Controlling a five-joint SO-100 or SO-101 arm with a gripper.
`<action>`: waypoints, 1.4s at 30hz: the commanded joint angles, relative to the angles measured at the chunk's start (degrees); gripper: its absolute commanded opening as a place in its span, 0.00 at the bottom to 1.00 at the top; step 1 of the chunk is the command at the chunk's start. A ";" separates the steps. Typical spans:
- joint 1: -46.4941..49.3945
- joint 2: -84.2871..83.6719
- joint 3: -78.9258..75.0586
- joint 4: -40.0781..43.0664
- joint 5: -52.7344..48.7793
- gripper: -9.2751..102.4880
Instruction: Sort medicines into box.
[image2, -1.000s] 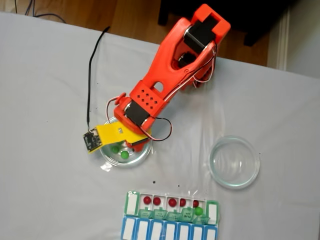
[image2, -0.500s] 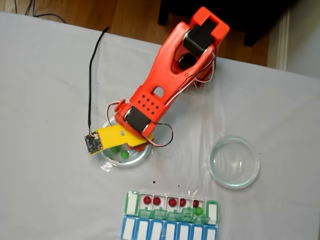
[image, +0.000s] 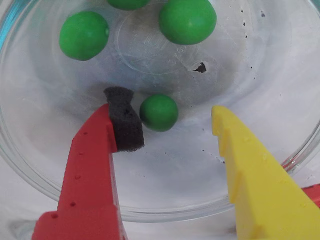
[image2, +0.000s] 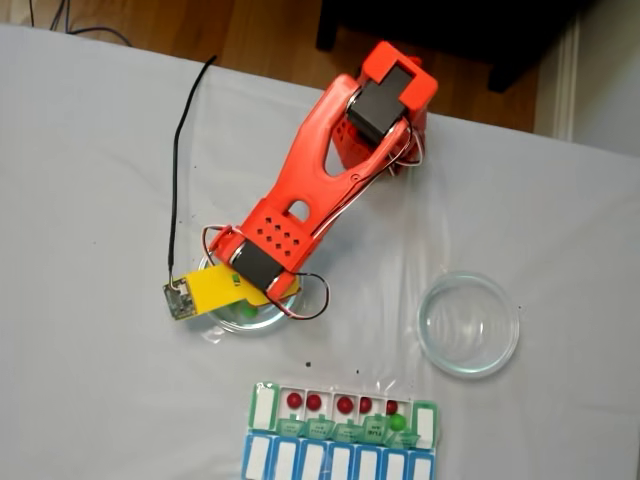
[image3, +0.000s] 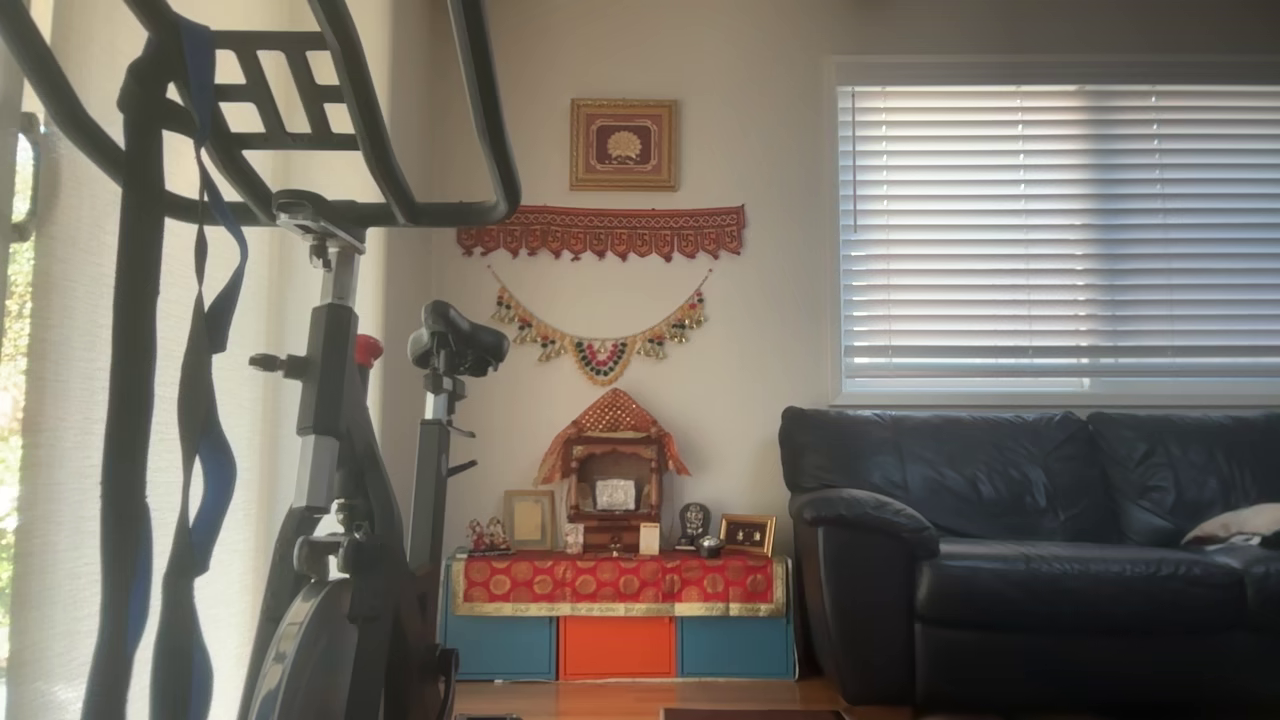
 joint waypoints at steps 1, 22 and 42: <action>-0.88 0.00 -5.62 2.37 0.26 0.31; -0.44 -3.96 -6.15 5.10 -1.67 0.27; -0.88 -8.79 -10.90 11.07 -1.85 0.23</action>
